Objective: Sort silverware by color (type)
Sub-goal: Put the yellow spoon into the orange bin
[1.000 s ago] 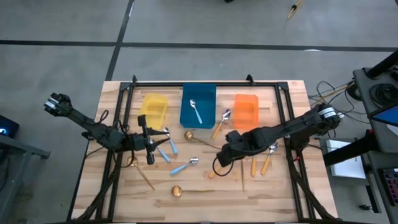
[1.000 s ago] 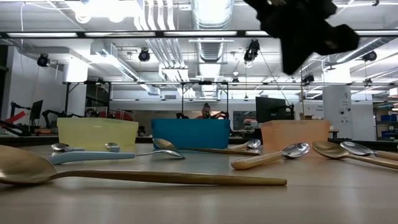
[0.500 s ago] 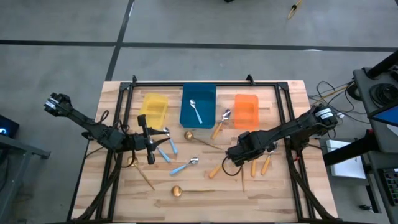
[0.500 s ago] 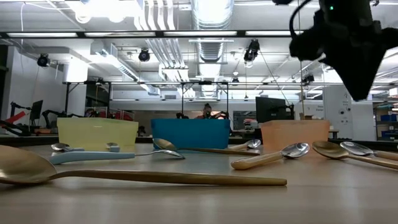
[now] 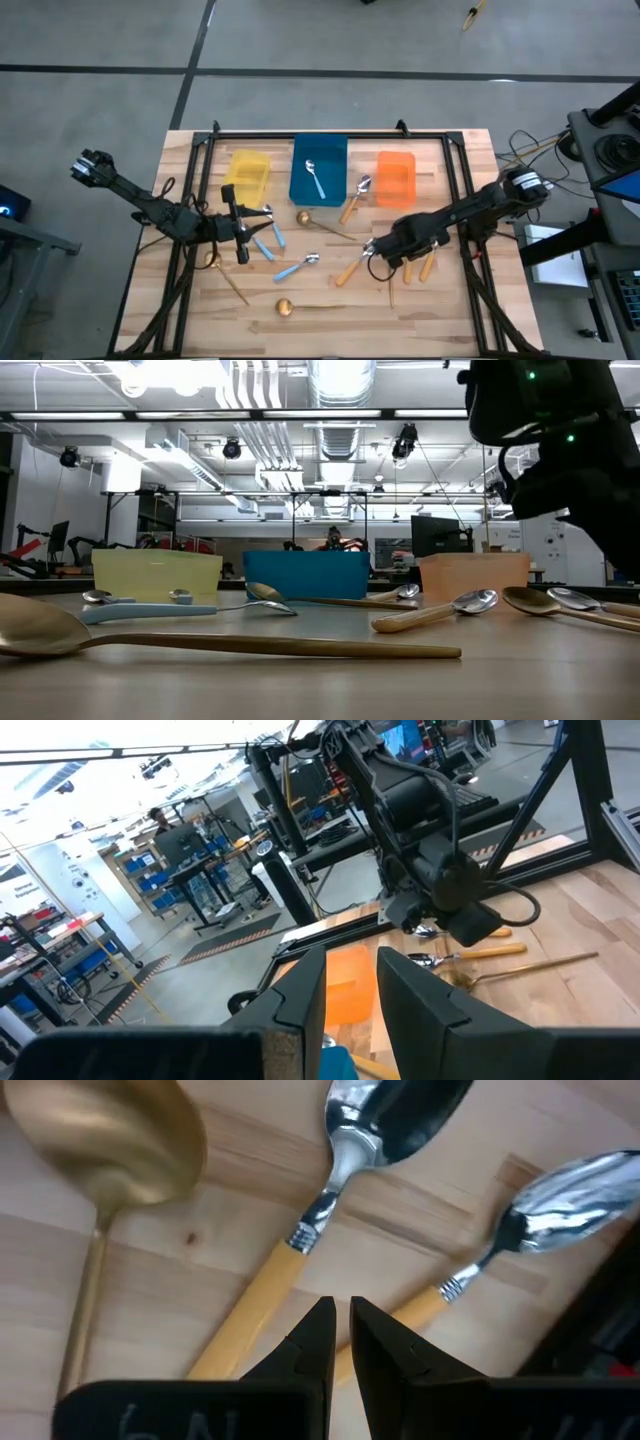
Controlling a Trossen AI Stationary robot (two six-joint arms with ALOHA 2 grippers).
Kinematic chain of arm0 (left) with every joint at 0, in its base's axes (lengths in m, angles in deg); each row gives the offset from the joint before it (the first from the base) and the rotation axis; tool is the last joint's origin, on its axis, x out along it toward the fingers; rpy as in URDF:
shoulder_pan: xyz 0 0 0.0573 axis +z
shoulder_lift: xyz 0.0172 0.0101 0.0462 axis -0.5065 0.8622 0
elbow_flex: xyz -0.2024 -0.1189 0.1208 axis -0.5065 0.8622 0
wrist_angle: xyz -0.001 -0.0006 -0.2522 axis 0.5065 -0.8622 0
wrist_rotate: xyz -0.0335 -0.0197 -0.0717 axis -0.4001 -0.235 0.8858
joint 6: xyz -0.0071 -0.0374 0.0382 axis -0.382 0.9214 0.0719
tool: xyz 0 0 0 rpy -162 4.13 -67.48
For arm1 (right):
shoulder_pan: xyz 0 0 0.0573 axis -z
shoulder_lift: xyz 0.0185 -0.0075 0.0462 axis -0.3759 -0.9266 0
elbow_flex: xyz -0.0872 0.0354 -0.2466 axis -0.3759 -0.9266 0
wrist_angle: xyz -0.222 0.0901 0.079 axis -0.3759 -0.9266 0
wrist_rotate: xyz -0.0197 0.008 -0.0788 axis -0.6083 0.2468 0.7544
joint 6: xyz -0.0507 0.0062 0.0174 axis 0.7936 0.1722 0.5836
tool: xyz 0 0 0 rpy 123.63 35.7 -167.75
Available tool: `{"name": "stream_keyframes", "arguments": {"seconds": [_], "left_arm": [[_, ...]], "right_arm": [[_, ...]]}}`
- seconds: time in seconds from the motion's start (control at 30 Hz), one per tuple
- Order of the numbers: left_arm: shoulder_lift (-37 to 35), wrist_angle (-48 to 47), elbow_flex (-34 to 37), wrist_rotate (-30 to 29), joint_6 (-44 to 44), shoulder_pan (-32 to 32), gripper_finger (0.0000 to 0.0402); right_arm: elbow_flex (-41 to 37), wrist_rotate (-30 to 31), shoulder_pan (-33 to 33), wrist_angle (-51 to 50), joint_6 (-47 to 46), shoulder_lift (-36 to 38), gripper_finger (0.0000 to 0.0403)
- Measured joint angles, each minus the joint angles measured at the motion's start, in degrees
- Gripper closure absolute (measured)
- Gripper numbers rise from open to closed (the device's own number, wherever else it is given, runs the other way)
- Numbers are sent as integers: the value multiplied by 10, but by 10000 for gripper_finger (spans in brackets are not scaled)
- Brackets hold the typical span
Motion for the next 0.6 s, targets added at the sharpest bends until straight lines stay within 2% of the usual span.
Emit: {"name": "stream_keyframes", "arguments": {"seconds": [0.17,0.33,0.43,0.6], "left_arm": [[0,0,0,0,0,0,326],[0,0,0,-1,0,0,326],[0,0,0,-1,0,0,326],[0,-1,0,0,0,0,326]], "right_arm": [[-45,-4,11,46,-8,28,376],[-53,7,11,57,-49,47,365],[-52,7,11,66,-71,56,338],[-48,7,11,69,-84,59,267]]}}
